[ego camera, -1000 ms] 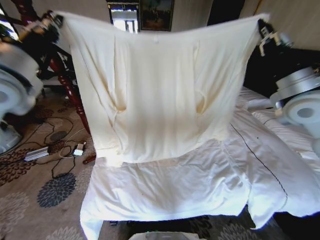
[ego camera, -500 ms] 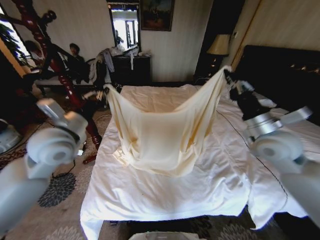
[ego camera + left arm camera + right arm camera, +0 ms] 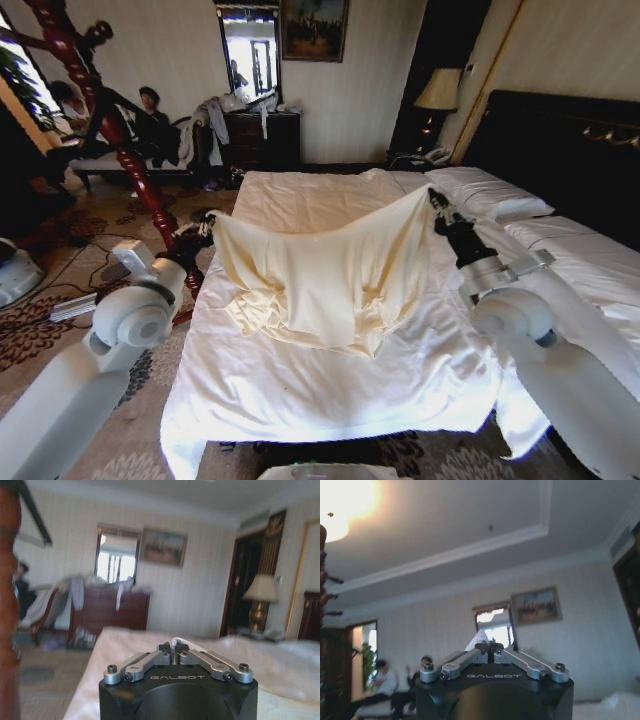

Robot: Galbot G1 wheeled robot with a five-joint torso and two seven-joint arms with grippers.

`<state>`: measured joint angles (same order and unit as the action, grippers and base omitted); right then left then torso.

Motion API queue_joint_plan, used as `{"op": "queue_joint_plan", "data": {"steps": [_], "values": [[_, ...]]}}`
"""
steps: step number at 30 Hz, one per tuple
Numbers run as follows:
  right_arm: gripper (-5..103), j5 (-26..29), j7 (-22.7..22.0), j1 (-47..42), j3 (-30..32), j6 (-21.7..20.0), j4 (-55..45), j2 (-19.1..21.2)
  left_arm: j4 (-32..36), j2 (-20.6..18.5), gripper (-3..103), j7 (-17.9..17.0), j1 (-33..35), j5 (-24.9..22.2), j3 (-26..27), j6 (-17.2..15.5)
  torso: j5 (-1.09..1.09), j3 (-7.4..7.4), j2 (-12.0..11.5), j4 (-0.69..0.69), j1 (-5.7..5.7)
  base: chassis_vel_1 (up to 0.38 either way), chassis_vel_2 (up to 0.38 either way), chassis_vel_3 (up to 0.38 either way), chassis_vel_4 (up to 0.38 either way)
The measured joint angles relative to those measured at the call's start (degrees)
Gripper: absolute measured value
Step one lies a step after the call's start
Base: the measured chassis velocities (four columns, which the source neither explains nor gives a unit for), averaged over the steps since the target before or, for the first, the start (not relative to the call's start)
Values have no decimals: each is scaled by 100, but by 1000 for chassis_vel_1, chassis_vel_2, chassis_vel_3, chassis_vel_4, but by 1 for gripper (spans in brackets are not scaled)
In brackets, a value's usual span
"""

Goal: Pick up the clothes from the bed and hang them on the clothes hanger.

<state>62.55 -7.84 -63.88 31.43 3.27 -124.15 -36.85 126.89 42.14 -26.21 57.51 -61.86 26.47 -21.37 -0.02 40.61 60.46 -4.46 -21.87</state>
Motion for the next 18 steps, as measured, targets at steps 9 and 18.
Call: {"op": "queue_joint_plan", "data": {"steps": [9,18], "values": [[0,910,-295,-178,-76,-140,-545,493,-4,-235,36,-439,81,-1292,-16,-1251,2,0,0,0,0,0,0,0,0],[0,1470,-630,-103,-71,-391,-799,741,-199,-161,69,-2024,131,-2760,177,-2137,2,0,0,-1,0,0,0,0,0]]}}
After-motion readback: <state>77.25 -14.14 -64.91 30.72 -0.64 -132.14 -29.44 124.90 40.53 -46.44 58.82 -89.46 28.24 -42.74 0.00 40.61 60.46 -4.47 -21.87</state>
